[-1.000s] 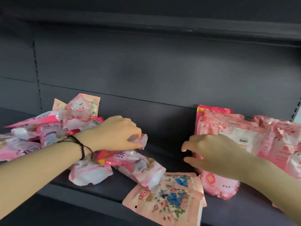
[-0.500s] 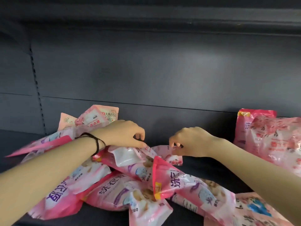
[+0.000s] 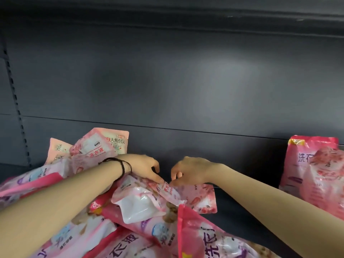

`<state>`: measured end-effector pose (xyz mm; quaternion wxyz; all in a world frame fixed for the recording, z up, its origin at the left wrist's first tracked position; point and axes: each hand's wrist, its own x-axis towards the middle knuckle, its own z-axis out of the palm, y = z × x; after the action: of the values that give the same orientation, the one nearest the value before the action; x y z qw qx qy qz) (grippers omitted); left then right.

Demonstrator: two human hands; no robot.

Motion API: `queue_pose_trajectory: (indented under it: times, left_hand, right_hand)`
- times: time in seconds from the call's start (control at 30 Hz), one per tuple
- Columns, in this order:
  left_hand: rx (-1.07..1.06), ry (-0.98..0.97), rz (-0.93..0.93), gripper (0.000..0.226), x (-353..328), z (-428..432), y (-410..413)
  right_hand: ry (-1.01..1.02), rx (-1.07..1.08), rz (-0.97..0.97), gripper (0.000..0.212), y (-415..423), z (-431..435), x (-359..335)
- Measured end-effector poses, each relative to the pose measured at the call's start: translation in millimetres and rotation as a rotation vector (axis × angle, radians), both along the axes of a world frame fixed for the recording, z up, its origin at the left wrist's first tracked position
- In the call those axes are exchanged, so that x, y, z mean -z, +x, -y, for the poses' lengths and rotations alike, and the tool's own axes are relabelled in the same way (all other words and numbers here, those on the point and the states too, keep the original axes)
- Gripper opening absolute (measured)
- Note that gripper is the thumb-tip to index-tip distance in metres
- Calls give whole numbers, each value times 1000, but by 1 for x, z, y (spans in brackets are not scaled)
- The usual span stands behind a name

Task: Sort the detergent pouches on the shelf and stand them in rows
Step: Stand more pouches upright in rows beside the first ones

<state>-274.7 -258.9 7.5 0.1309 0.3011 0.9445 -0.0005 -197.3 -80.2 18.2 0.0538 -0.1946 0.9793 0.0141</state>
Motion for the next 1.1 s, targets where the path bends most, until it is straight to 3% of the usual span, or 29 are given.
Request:
queue_pose_trajectory:
  times: [0.23, 0.4, 0.57, 0.83, 0.93, 1.1]
  left_hand:
    - [-97, 293, 204, 59, 11, -10, -8]
    - [-85, 402, 94, 51, 17, -3, -6]
    - [-232, 509, 50, 52, 18, -4, -7]
    - [-268, 733, -20, 32, 16, -7, 0]
    - [-243, 858, -71, 28, 2, -8, 8]
    - [-167, 1062, -137, 32, -22, -19, 25]
  right_hand:
    - [6, 3, -29, 36, -10, -15, 5]
    - [-58, 37, 20, 38, -17, -19, 15]
    - [-140, 56, 85, 47, -32, -2, 21]
    - [-180, 105, 102, 34, -38, 14, 26]
    - [-309, 158, 28, 30, -41, 11, 19]
    - [-823, 228, -21, 28, -42, -3, 10]
